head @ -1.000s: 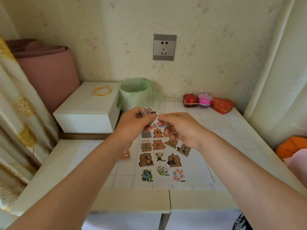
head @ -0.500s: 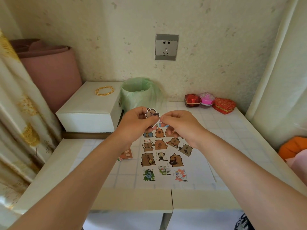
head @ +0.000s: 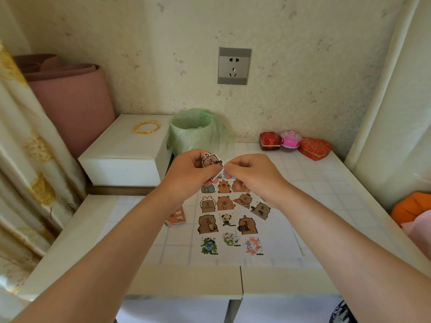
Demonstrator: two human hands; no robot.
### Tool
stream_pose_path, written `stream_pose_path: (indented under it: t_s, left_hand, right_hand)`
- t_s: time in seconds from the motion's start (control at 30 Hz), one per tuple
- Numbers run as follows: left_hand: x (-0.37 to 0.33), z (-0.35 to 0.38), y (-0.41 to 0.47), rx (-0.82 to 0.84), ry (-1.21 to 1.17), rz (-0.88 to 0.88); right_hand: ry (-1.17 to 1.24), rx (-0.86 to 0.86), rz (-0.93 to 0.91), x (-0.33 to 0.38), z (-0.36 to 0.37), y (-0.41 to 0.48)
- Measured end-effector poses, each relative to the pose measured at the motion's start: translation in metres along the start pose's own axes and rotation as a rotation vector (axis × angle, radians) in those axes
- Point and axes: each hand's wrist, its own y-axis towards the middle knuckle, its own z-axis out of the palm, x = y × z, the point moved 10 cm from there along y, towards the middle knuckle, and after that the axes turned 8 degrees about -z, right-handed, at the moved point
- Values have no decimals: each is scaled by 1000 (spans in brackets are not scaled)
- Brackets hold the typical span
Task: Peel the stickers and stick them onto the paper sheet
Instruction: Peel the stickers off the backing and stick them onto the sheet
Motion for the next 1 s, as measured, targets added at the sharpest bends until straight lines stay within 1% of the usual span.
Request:
stream_pose_path:
  t_s: [0.1, 0.33, 0.57, 0.63, 0.67, 0.73, 0.77, 0.83, 0.9, 1.0]
  left_hand:
    - [-1, 0, -1, 4, -9, -2]
    - [-1, 2, -3, 4, -32, -3]
    - [8, 1, 1, 43, -146, -89]
    - [8, -2, 2, -5, -126, -83]
    - [7, -8, 2, -69, -56, -55]
    - [-4, -19, -2, -208, 106, 48]
    - [-10, -21, -4, -240, 153, 101]
    - [-15, -18, -4, -192, 181, 141]
    - [-14, -10, -4, -103, 161, 112]
    - [-10, -9, -5, -64, 90, 61]
  right_hand:
    - [-1, -8, -26, 0, 0, 1]
    - [-97, -33, -114, 10, 0, 0]
    - [-18, -15, -94, 12, 1, -2]
    - [-7, -13, -94, 13, 1, -2]
    - [-6, -19, -95, 13, 1, -2]
    - [-11, -36, -100, 13, -1, -1]
    - [-32, -43, -108, 14, -2, -1]
    - [-114, -53, -145, 17, -2, 0]
    - [-199, -61, -204, 24, -1, 0]
    - [-271, -69, -264, 32, 0, -1]
